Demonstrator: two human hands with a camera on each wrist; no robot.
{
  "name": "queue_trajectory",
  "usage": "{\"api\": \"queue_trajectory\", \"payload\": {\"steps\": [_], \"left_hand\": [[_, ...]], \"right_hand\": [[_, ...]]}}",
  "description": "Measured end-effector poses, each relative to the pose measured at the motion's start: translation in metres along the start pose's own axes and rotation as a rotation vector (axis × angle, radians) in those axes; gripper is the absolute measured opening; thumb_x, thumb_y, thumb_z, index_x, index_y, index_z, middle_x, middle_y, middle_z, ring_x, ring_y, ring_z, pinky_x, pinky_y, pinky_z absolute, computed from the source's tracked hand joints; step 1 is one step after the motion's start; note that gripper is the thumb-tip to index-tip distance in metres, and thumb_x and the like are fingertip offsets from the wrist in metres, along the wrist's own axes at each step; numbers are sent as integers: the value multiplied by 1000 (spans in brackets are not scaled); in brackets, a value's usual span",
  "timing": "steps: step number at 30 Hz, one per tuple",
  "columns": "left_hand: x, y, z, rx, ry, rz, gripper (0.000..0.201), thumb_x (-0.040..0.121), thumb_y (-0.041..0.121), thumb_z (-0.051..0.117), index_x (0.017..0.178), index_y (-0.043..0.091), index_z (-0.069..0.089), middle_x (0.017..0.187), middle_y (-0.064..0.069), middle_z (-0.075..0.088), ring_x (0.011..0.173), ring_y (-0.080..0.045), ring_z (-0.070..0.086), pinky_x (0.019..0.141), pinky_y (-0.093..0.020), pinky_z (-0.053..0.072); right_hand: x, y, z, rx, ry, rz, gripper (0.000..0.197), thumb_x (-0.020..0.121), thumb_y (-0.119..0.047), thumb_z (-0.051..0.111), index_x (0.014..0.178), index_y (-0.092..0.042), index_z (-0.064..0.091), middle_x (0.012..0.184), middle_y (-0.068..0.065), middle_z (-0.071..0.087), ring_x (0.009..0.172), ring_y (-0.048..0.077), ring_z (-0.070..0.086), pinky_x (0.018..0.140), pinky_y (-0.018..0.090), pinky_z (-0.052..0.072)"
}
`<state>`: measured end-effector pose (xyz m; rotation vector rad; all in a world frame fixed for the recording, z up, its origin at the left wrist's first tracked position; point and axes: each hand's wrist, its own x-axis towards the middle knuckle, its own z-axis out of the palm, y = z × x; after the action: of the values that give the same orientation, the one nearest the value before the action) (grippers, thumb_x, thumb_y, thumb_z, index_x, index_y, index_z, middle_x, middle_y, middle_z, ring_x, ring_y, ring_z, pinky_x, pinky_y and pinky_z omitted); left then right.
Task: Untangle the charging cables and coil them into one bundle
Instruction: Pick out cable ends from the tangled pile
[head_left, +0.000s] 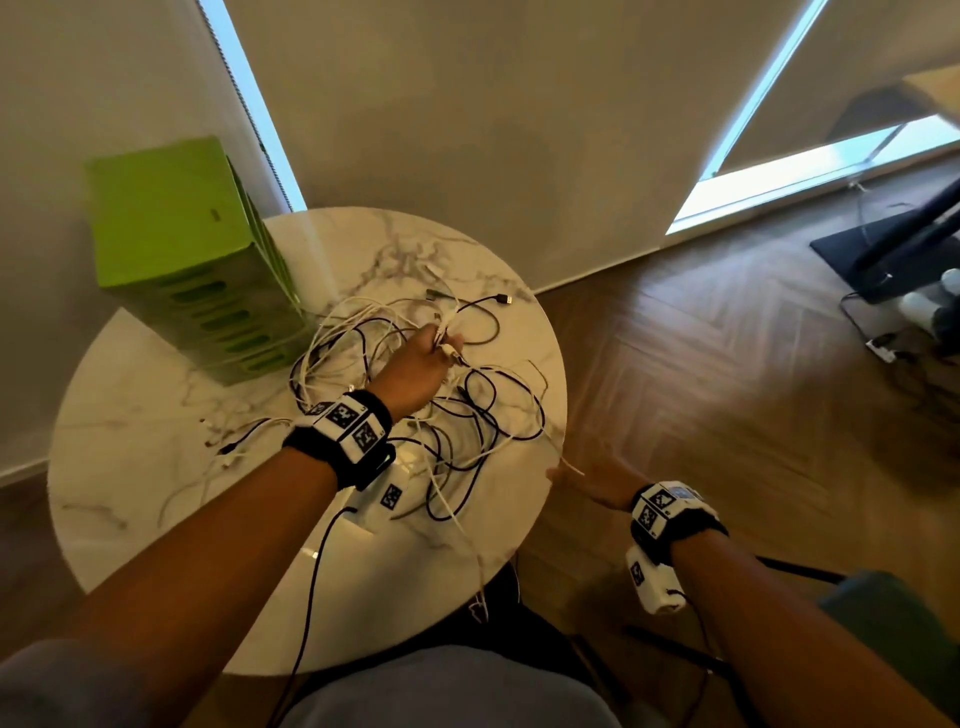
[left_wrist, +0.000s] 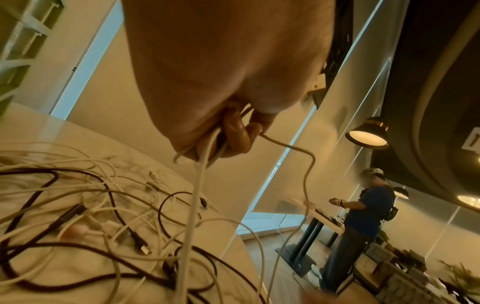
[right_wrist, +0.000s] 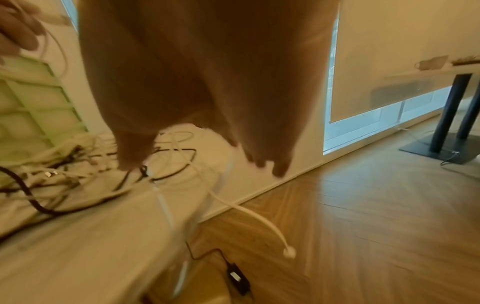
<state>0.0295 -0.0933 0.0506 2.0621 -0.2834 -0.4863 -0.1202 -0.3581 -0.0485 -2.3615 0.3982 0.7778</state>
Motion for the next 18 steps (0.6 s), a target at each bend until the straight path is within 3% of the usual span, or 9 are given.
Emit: {"api": "queue_trajectory", "payload": {"steps": [2, 5, 7, 8, 10, 12, 14, 16, 18], "left_hand": [[-4, -5, 7, -4, -30, 6, 30, 94, 51, 49, 91, 22, 53, 90, -4, 60, 83, -20, 55, 76, -36, 42], [-10, -2, 15, -2, -62, -42, 24, 100, 42, 47, 97, 19, 54, 89, -3, 57, 72, -16, 50, 64, -32, 38], [-13, 3, 18, 5, -83, -66, 21, 105, 36, 43, 104, 17, 53, 78, 2, 52, 62, -12, 44, 56, -31, 33], [-13, 3, 18, 0, -83, -60, 23, 105, 39, 42, 102, 19, 54, 76, 3, 51, 62, -14, 44, 58, -32, 34], [-11, 0, 13, -87, -60, -39, 29, 103, 50, 42, 91, 26, 54, 78, 1, 54, 66, -16, 46, 64, -34, 37], [-11, 2, 4, -263, -28, -46, 31, 104, 47, 41, 86, 25, 53, 76, 0, 51, 64, -14, 43, 64, -33, 36], [-15, 11, -9, -388, 18, -37, 31, 109, 35, 38, 85, 18, 50, 74, -2, 47, 60, -12, 43, 60, -29, 38], [-21, 18, -22, -473, 54, -13, 32, 110, 27, 34, 83, 15, 47, 71, -4, 45, 55, -11, 47, 53, -22, 42], [-27, 19, -31, -489, 27, 37, 34, 110, 27, 31, 83, 14, 47, 70, -5, 46, 57, -12, 54, 52, -18, 44]], "right_hand": [[0, -25, -5, 84, 224, -193, 124, 69, -78, 71, 159, -31, 0, 168, -4, 2, 154, 20, 6, 123, 48, 14], [-13, -78, -22, 252, 345, -483, 125, 60, -70, 82, 156, -37, 8, 163, -7, 20, 149, 14, 21, 119, 35, 18], [-19, -107, -28, 200, 318, -583, 102, 70, -67, 78, 151, -36, 25, 142, -9, 47, 133, 8, 41, 111, 26, 29], [-21, -118, -30, 136, 324, -630, 80, 79, -64, 71, 144, -31, 37, 125, -9, 55, 118, 6, 50, 102, 25, 38], [-22, -128, -36, 22, 340, -721, 36, 99, -52, 51, 115, -21, 58, 97, -8, 57, 88, 8, 53, 82, 29, 46], [-17, -118, -41, 8, 328, -708, 42, 104, -50, 34, 93, -17, 58, 83, -4, 59, 75, 13, 55, 73, 32, 46], [-9, -91, -45, 15, 296, -583, 55, 100, -60, 27, 86, -17, 57, 76, -1, 62, 71, 15, 59, 72, 36, 50], [-2, -58, -43, -48, 199, -422, 56, 98, -65, 27, 81, -21, 57, 74, -1, 62, 74, 19, 62, 78, 42, 53], [-2, -41, -37, -102, 64, -289, 45, 103, -55, 35, 87, -22, 62, 83, -2, 63, 87, 25, 64, 87, 41, 52]]}}
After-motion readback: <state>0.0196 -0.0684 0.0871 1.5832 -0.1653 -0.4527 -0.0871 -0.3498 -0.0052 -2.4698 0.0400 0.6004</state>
